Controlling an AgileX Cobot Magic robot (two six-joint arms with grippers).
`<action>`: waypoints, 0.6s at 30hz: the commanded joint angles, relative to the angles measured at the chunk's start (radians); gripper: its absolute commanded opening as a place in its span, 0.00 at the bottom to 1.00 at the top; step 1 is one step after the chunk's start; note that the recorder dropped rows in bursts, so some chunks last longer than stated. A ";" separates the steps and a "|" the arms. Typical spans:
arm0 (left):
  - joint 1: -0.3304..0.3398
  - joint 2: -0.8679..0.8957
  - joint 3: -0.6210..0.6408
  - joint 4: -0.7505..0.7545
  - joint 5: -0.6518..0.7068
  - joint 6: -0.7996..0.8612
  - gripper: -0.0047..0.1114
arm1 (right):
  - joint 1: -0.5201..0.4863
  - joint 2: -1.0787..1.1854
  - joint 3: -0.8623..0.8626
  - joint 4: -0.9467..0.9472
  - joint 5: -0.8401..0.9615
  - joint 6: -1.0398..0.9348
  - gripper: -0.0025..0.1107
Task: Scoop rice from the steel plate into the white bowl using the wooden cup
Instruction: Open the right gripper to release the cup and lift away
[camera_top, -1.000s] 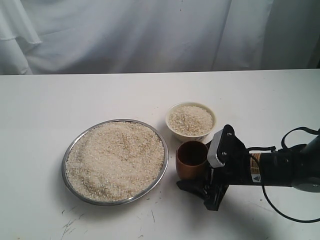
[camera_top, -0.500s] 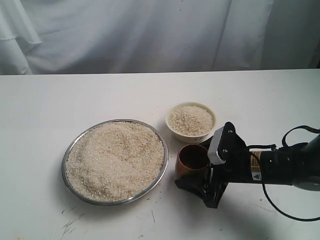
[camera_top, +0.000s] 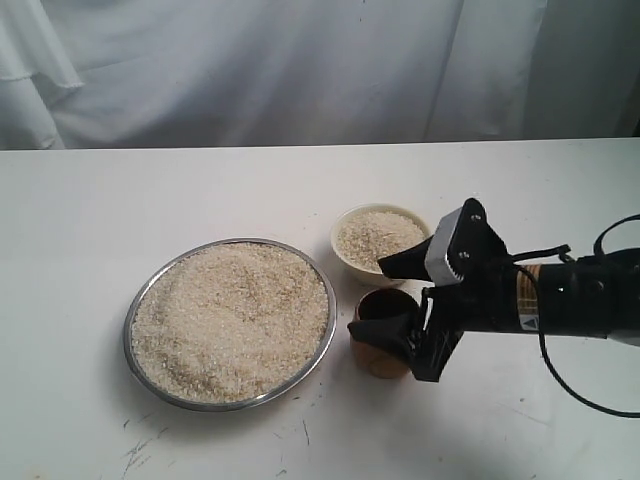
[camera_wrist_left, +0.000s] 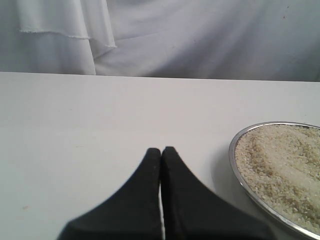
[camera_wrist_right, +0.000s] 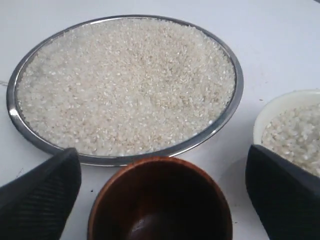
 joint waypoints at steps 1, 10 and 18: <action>-0.002 -0.005 0.005 -0.001 -0.006 -0.003 0.04 | 0.002 -0.080 -0.003 -0.009 0.051 0.057 0.74; -0.002 -0.005 0.005 -0.001 -0.006 -0.003 0.04 | 0.002 -0.236 -0.003 0.046 0.116 0.148 0.52; -0.002 -0.005 0.005 -0.001 -0.006 -0.003 0.04 | 0.002 -0.368 0.054 0.219 0.249 0.269 0.30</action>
